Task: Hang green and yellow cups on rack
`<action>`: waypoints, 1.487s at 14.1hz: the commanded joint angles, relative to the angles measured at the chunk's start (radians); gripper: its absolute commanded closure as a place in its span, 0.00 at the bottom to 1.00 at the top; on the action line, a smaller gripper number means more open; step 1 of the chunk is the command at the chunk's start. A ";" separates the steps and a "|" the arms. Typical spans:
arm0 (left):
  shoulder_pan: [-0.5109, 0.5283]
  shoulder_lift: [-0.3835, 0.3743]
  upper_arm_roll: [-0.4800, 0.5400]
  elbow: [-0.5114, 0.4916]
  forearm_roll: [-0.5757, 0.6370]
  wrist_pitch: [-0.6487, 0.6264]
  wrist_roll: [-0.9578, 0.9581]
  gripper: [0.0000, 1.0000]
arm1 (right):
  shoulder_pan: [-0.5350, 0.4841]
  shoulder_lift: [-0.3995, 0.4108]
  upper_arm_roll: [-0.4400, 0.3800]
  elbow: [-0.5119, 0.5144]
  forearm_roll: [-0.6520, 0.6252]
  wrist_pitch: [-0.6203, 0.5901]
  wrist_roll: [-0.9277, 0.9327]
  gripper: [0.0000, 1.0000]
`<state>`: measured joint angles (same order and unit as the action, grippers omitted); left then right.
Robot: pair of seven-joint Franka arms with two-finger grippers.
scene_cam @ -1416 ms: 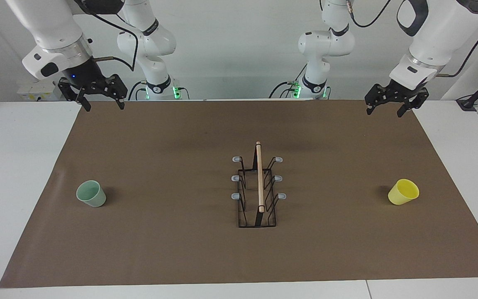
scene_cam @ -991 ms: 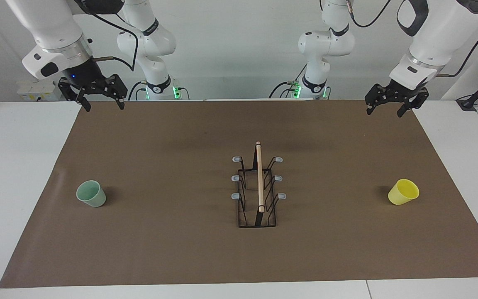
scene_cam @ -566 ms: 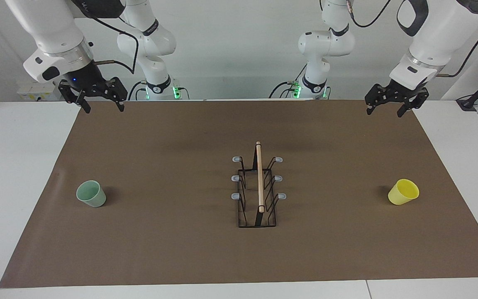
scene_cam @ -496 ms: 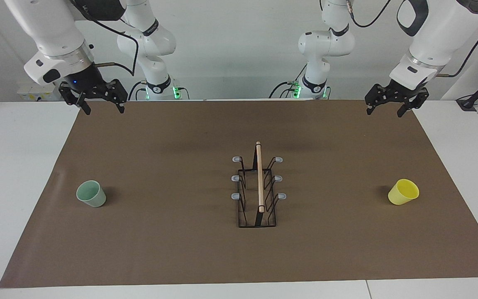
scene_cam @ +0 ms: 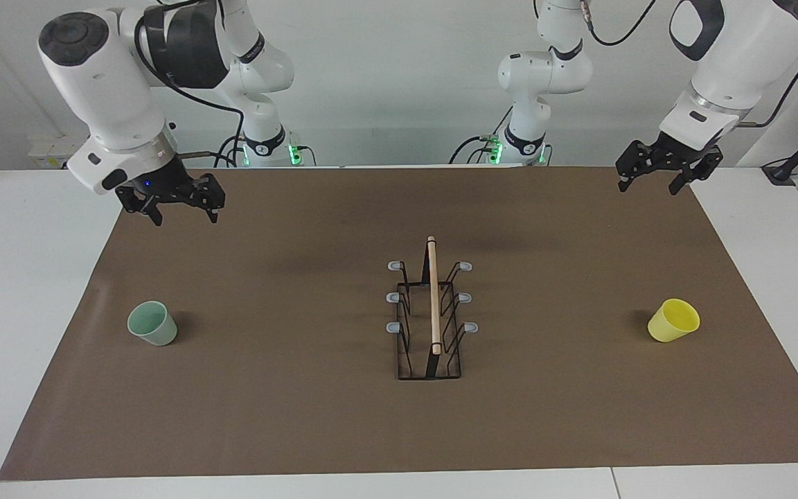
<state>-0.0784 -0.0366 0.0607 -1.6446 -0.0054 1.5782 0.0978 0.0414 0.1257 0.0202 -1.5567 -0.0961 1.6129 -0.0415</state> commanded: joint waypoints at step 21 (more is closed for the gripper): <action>-0.028 0.618 0.490 0.356 -0.579 0.008 -0.809 0.02 | 0.170 0.055 0.001 -0.344 -0.807 0.131 -0.719 0.00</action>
<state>-0.1276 0.4810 0.5351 -1.3818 -0.5292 1.5888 -0.6489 0.2135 0.1988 0.0222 -1.8126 -0.8417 1.6703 -0.7442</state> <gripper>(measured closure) 0.022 0.000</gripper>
